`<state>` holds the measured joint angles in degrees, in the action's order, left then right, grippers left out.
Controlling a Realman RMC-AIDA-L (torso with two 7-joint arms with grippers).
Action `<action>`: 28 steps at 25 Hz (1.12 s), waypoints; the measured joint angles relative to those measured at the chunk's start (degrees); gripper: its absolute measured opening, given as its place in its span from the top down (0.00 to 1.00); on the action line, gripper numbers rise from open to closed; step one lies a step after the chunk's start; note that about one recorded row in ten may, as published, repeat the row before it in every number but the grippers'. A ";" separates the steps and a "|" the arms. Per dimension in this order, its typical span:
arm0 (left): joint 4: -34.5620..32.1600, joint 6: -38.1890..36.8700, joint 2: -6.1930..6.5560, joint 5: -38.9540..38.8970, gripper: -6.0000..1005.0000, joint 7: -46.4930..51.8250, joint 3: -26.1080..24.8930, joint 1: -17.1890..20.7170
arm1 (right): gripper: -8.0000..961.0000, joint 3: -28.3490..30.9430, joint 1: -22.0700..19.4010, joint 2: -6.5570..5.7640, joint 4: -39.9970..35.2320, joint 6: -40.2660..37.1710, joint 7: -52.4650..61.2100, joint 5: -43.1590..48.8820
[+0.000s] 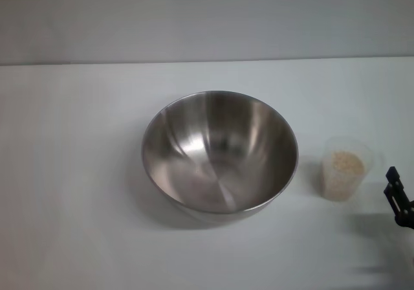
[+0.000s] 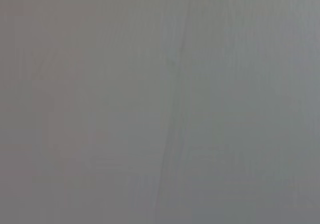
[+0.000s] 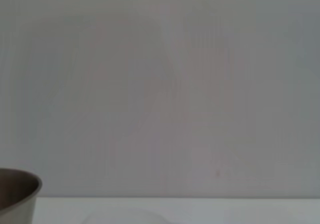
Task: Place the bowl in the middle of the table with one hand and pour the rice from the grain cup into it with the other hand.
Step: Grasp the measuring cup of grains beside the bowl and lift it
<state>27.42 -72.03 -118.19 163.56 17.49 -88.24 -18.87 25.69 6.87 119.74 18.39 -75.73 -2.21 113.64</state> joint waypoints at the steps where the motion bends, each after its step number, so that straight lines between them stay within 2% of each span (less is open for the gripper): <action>1: 0.00 -0.13 0.00 0.00 0.31 0.00 0.00 0.11 | 0.34 -0.02 0.16 -0.01 -0.03 0.42 0.00 0.00; 28: 0.09 -2.44 0.07 0.00 0.31 0.53 -0.39 0.94 | 0.34 -0.02 3.71 -0.20 -0.96 5.32 -0.16 -0.23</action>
<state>27.51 -74.47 -118.12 163.56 18.02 -88.64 -17.92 25.67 10.58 119.54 17.43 -70.41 -2.37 113.41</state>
